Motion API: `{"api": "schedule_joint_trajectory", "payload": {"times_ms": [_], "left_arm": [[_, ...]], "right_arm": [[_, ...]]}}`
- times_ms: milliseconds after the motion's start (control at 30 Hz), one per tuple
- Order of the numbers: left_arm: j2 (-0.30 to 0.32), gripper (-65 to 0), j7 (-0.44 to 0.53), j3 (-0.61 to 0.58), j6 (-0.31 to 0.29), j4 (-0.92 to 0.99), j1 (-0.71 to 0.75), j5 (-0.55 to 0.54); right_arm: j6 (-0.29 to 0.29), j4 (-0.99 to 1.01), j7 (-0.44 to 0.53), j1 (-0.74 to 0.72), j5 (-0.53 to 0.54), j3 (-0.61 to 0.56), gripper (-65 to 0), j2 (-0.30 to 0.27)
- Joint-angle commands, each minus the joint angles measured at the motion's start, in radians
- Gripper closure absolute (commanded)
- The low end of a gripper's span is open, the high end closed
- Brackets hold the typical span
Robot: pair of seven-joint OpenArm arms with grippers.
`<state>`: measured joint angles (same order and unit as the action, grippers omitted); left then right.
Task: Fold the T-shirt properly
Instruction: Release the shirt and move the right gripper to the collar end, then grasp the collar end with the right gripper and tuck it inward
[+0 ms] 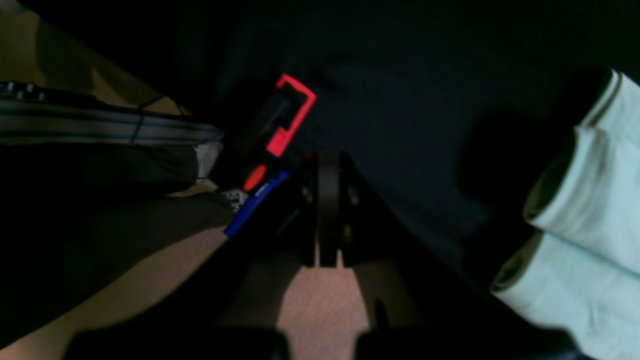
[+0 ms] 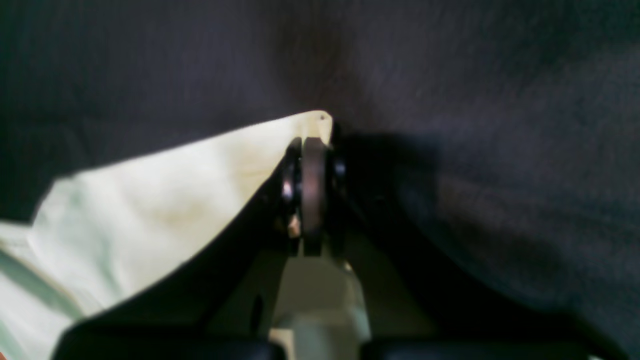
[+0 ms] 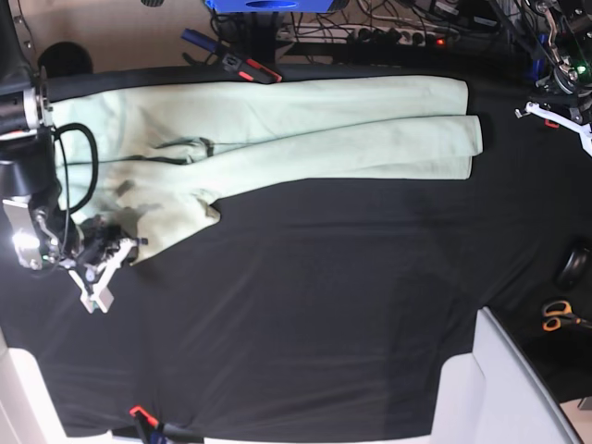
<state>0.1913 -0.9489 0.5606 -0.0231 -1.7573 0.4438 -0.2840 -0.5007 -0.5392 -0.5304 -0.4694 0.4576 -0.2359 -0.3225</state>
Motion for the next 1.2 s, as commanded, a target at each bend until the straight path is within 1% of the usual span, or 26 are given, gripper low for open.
{"api": "schedule_joint_trajectory", "payload": {"times_ms": [0,100,233,333,400,500,667,700,800,1000,1167], "left_arm": [[0.015,0.0,0.015,0.006,0.005,-0.014,0.002,0.009],[0.015,0.0,0.015,0.006,0.005,-0.011,-0.021,0.018],[0.017,0.0,0.015,0.006,0.005,0.023,-0.027,0.018],[0.015,0.0,0.015,0.005,0.005,0.032,-0.046,0.018],[0.015,0.0,0.015,0.005,0.005,0.044,-0.047,0.018],[0.017,0.0,0.015,0.005,0.005,0.05,-0.067,0.018],[0.02,0.0,0.015,0.005,0.005,0.052,-0.069,0.018],[0.021,0.0,0.015,0.005,0.005,0.052,-0.069,0.018],[0.021,0.0,0.015,0.005,0.005,0.052,-0.079,0.018],[0.023,0.0,0.015,0.005,0.005,0.087,-0.092,0.019],[0.023,0.0,0.015,0.005,0.005,0.089,-0.101,0.019]], "right_arm": [[-0.009,-0.058,-0.007,-0.002,0.008,0.003,0.0,-0.017],[-0.009,-0.218,-0.061,0.079,0.01,0.02,0.0,-0.031],[-0.009,-0.428,-0.156,0.197,0.008,0.132,0.0,-0.028],[-0.009,-0.572,-0.205,0.268,0.008,0.177,0.0,-0.03],[-0.009,-0.666,-0.254,0.301,0.008,0.201,0.0,-0.03],[-0.008,-0.783,-0.333,0.364,0.008,0.257,0.0,-0.022],[-0.003,-0.95,-0.415,0.478,0.008,0.321,0.0,0.015],[-0.003,-0.977,-0.426,0.501,0.008,0.327,0.0,0.033],[-0.003,-1.05,-0.432,0.573,0.008,0.327,0.0,0.052],[-0.002,-1.152,-0.432,0.688,0.008,0.327,0.0,0.062],[-0.005,-1.231,-0.432,0.78,0.008,0.327,0.0,0.061]]}}
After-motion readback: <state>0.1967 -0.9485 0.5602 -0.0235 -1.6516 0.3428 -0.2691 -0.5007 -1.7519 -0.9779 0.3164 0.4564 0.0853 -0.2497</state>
